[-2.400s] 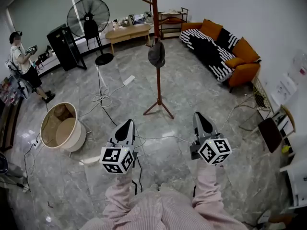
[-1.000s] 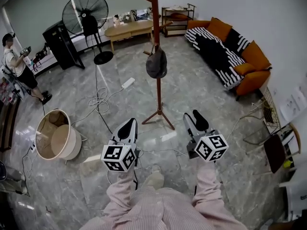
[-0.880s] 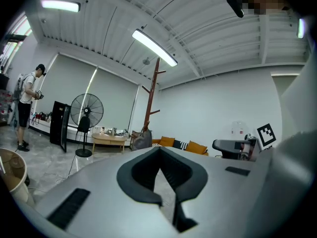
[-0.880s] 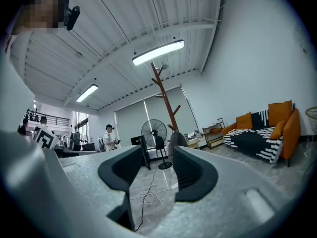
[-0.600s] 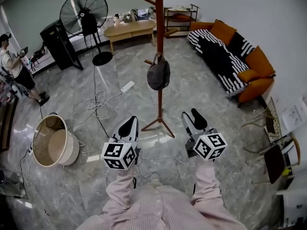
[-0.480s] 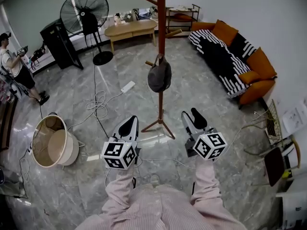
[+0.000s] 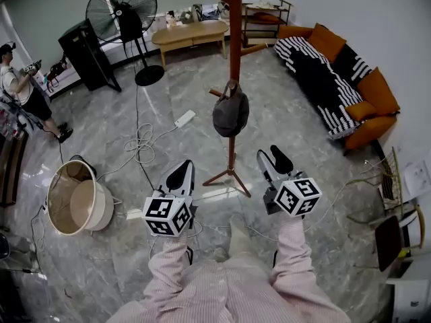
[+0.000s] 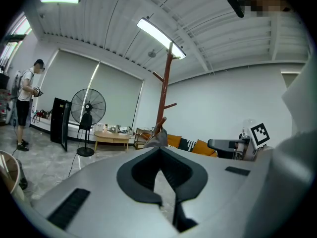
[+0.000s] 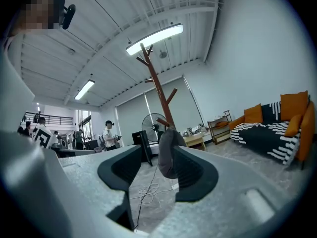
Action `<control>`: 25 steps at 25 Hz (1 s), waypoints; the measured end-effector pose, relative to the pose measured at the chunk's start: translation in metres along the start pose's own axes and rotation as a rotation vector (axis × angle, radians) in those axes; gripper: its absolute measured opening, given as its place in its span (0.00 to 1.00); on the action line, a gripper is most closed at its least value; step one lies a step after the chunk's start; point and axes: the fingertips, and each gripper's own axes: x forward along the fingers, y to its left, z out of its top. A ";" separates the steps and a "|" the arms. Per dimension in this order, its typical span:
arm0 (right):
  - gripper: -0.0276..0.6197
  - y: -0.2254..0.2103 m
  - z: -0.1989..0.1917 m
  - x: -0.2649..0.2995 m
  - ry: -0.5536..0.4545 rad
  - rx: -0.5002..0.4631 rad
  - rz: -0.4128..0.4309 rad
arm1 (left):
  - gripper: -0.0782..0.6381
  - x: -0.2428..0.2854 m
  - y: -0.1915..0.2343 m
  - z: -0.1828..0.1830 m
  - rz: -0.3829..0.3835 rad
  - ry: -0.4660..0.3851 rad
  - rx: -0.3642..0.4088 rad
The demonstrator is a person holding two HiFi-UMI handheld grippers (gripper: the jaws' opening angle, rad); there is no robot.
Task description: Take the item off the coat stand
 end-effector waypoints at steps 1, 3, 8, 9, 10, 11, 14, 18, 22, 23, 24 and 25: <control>0.33 -0.006 0.001 0.008 0.006 0.001 0.003 | 0.11 0.008 0.003 0.001 0.006 0.000 -0.002; 0.33 -0.018 0.002 0.025 0.017 0.006 0.012 | 0.11 0.024 0.011 0.003 0.018 0.002 -0.009; 0.33 -0.047 0.008 0.072 0.059 -0.001 0.050 | 0.11 0.072 0.024 0.008 0.033 0.006 -0.034; 0.33 -0.053 0.008 0.081 0.068 -0.003 0.059 | 0.11 0.081 0.026 0.008 0.037 0.007 -0.040; 0.33 -0.058 0.009 0.090 0.077 -0.004 0.068 | 0.11 0.091 0.028 0.009 0.041 0.008 -0.046; 0.33 -0.064 0.009 0.098 0.086 -0.005 0.077 | 0.11 0.099 0.030 0.009 0.046 0.010 -0.051; 0.33 -0.074 0.009 0.122 0.116 -0.010 0.111 | 0.11 0.119 0.036 0.009 0.065 0.015 -0.065; 0.33 -0.084 0.006 0.151 0.158 -0.017 0.155 | 0.11 0.141 0.045 0.011 0.088 0.024 -0.071; 0.33 -0.094 -0.002 0.177 0.206 -0.030 0.199 | 0.11 0.158 0.056 0.008 0.121 0.034 -0.085; 0.33 -0.094 -0.005 0.183 0.219 -0.034 0.212 | 0.11 0.161 0.059 0.008 0.129 0.035 -0.089; 0.33 -0.095 -0.008 0.189 0.232 -0.038 0.225 | 0.11 0.163 0.061 0.007 0.137 0.037 -0.092; 0.33 -0.095 -0.011 0.194 0.243 -0.043 0.237 | 0.11 0.166 0.063 0.007 0.142 0.040 -0.095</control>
